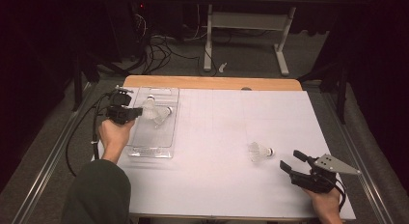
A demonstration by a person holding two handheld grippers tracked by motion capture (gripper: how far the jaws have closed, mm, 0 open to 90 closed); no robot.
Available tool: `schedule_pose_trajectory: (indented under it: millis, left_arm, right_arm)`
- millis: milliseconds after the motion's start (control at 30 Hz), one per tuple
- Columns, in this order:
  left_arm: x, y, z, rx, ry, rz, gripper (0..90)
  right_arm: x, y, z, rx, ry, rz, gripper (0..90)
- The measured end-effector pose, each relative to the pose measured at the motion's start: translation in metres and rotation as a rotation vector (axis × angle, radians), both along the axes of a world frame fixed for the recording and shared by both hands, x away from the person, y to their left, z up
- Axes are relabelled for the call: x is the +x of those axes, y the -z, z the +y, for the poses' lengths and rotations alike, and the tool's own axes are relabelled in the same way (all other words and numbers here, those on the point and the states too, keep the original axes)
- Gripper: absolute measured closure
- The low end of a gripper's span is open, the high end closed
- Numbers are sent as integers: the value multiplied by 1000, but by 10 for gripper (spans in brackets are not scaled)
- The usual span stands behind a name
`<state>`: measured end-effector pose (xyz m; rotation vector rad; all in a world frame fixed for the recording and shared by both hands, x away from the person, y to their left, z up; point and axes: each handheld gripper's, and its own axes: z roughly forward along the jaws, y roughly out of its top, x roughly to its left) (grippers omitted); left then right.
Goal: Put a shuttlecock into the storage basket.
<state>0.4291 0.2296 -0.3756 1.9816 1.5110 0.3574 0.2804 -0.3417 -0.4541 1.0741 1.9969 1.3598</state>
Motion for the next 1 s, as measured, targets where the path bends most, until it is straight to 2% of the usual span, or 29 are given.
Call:
schedule_pose_trajectory:
  millis: [67, 267, 400, 767, 867, 933, 1000]
  left_arm:
    - [4, 1, -1, -10, -7, 5, 893]
    - [8, 4, 0, -3, -19, 14, 890]
    - [9, 3, 1, 27, -18, 17, 888]
    - [12, 3, -3, 47, -15, 17, 876]
    - [11, 2, -4, 44, -14, 8, 804]
    - [9, 1, -5, 55, -1, -3, 748]
    - [6, 0, -7, 58, 5, -16, 660]
  right_arm:
    - [0, 0, 0, -1, -1, -1, 312]
    - [0, 0, 0, -1, -1, 1, 312]
    - [0, 0, 0, -1, 0, 1, 312]
    - [0, 0, 0, -1, 0, 2, 312]
    - [0, 0, 0, -1, -1, 1, 312]
    - [0, 0, 0, 0, -1, 0, 312]
    - [0, 0, 0, 0, 0, 1, 312]
